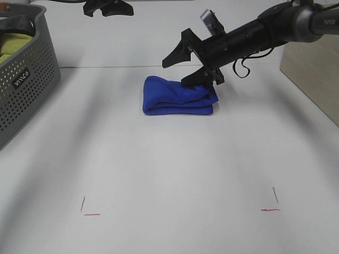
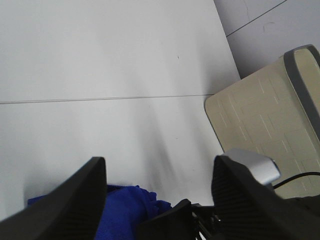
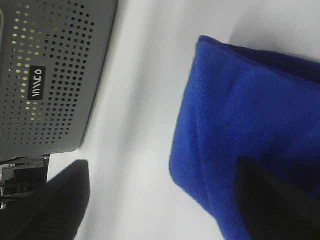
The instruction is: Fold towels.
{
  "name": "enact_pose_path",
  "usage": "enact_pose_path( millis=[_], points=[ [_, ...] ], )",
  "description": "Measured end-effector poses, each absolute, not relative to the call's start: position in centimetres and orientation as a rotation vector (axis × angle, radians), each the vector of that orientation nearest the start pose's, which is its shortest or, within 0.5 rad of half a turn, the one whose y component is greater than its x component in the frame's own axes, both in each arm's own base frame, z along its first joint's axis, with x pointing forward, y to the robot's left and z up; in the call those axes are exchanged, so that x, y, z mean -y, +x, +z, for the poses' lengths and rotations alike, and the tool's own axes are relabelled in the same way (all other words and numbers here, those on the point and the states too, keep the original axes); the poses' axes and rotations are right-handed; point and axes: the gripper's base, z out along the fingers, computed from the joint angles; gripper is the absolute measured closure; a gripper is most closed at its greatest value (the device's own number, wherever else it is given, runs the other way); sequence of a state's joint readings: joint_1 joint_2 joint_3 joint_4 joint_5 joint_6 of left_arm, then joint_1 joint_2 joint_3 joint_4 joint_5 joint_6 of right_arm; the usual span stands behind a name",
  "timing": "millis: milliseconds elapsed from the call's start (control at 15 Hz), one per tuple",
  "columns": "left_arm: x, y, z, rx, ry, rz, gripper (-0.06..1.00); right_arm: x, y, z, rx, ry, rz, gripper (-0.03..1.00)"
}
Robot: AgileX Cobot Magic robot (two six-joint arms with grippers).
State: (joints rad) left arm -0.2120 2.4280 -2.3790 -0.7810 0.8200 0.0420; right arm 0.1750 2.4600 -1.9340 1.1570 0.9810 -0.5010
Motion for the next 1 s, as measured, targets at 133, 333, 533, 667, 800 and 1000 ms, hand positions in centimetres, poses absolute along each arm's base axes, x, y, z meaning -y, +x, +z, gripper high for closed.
enact_pose_path(
  millis=[133,333,533,667,800,1000],
  points=[
    [16.2,52.9,26.4,-2.277,-0.046,-1.005,0.35,-14.7,49.5,11.1,-2.591,-0.033,1.29,0.22],
    [16.2,52.9,26.4,-2.281,-0.041,-0.995,0.35,-13.0,50.0,10.5,-2.59,0.02,1.272,0.22],
    [16.1,52.9,26.3,-2.288,-0.032,-0.978,0.35,-12.4,50.1,10.3,-2.605,0.007,1.23,0.22],
    [16.1,52.8,26.4,-2.292,-0.024,-0.971,0.35,-12.3,50.0,10.4,-2.612,-0.005,1.236,0.22],
    [15.8,52.1,28.0,-2.308,0.039,-0.911,0.35,-11.9,49.6,11.6,-2.626,-0.059,1.252,0.22],
    [14.8,50.1,30.4,-2.394,0.189,-0.743,0.35,-11.2,48.4,17.0,-2.656,-0.191,1.193,0.22]
  ],
)
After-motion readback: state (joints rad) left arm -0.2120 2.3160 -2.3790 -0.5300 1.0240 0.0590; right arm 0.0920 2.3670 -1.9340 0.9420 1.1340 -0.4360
